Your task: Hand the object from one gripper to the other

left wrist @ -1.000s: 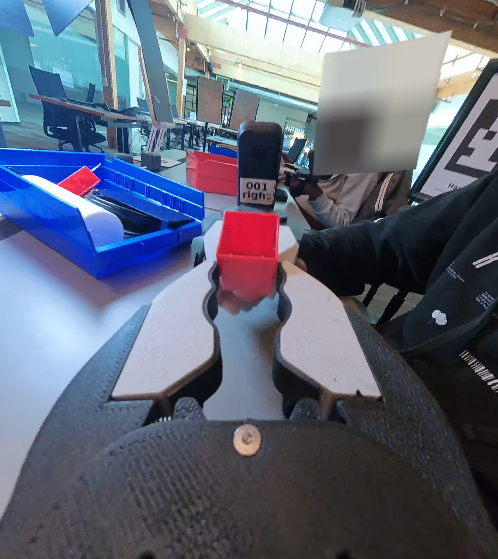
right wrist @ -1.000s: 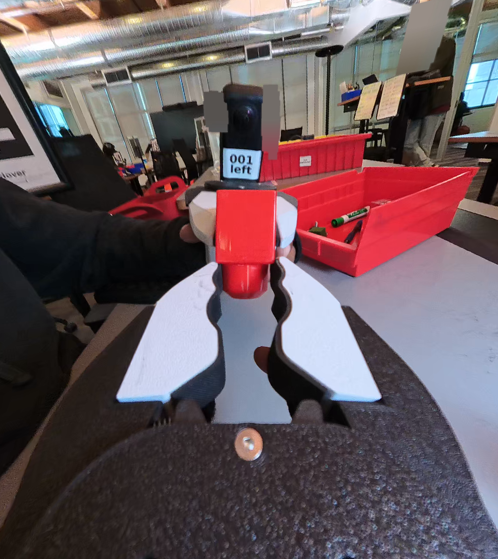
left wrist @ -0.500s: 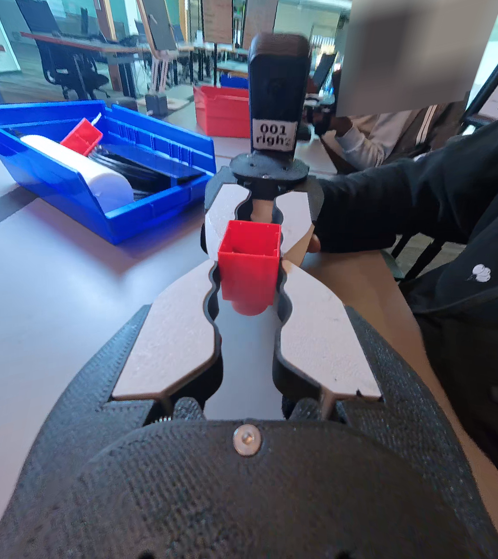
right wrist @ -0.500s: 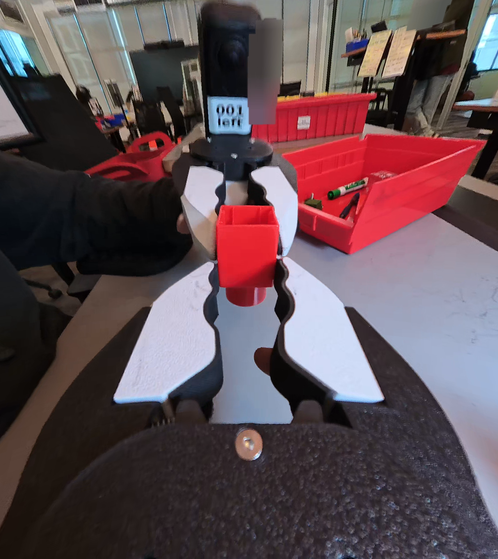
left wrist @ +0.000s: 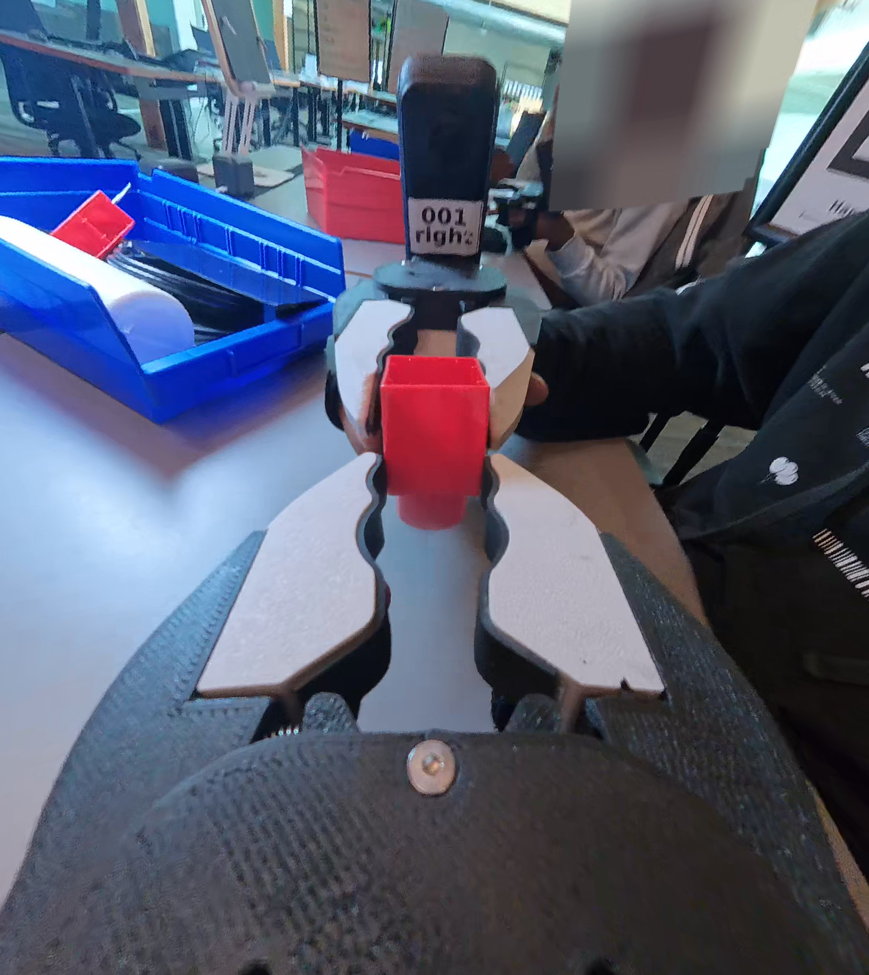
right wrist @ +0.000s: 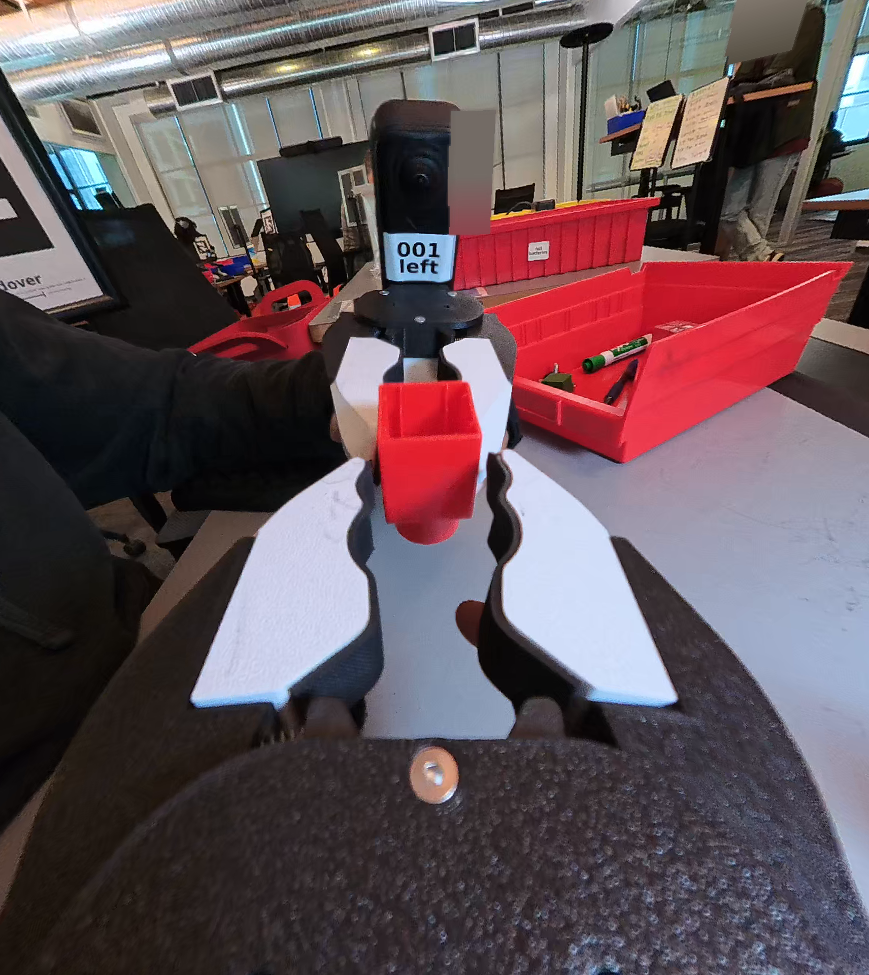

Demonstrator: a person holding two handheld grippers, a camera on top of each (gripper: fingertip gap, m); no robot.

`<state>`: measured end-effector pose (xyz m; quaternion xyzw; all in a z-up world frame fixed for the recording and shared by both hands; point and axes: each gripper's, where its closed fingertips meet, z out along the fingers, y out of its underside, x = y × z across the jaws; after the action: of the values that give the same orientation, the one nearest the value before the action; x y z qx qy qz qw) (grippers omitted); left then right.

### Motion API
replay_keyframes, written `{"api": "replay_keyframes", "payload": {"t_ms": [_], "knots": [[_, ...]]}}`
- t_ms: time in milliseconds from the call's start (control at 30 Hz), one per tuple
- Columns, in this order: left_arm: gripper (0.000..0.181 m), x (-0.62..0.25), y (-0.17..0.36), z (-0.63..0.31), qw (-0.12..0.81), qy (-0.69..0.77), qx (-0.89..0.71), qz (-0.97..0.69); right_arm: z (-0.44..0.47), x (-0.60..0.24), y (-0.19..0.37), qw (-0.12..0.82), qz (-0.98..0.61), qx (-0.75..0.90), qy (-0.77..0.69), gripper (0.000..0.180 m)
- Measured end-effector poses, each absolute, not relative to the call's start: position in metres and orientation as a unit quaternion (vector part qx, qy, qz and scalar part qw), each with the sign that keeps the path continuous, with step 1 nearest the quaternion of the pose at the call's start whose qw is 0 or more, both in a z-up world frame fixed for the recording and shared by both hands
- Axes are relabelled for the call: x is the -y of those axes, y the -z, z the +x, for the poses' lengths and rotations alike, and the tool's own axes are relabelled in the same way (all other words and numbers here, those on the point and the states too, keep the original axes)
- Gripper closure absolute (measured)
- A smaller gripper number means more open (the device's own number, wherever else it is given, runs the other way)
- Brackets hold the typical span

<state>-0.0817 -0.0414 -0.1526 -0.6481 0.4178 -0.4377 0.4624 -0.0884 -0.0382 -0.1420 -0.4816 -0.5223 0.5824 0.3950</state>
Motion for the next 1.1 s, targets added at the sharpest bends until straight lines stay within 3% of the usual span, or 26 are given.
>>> {"api": "replay_keyframes", "payload": {"t_ms": [100,233,400,500,567,700,833,933,1100], "knots": [[0.146,0.040,0.163,-0.083,0.448,0.399,-0.439,-0.669,-0.088,0.037,0.145,0.389,-0.489,0.535,-0.569,0.131],[0.146,0.042,0.172,-0.081,0.436,0.378,-0.454,-0.679,-0.090,0.038,0.154,0.394,-0.493,0.550,-0.548,0.143],[0.146,0.036,0.151,-0.082,0.489,0.403,-0.418,-0.650,-0.087,0.033,0.134,0.425,-0.476,0.509,-0.578,0.143],[0.136,0.037,0.145,-0.080,0.504,0.420,-0.406,-0.636,-0.087,0.032,0.129,0.440,-0.469,0.494,-0.585,0.143],[0.146,0.036,0.143,-0.079,0.509,0.420,-0.403,-0.634,-0.089,0.035,0.133,0.437,-0.468,0.499,-0.584,0.143],[0.146,0.038,0.149,-0.083,0.484,0.402,-0.424,-0.651,-0.090,0.036,0.140,0.427,-0.479,0.530,-0.555,0.143],[0.146,0.040,0.173,-0.089,0.437,0.337,-0.475,-0.686,-0.090,0.038,0.153,0.406,-0.493,0.573,-0.513,0.130],[0.146,0.046,0.183,-0.085,0.413,0.321,-0.499,-0.691,-0.093,0.047,0.175,0.385,-0.496,0.622,-0.467,0.144],[0.146,0.038,0.163,-0.088,0.470,0.354,-0.459,-0.665,-0.092,0.037,0.150,0.423,-0.488,0.565,-0.513,0.145]]}}
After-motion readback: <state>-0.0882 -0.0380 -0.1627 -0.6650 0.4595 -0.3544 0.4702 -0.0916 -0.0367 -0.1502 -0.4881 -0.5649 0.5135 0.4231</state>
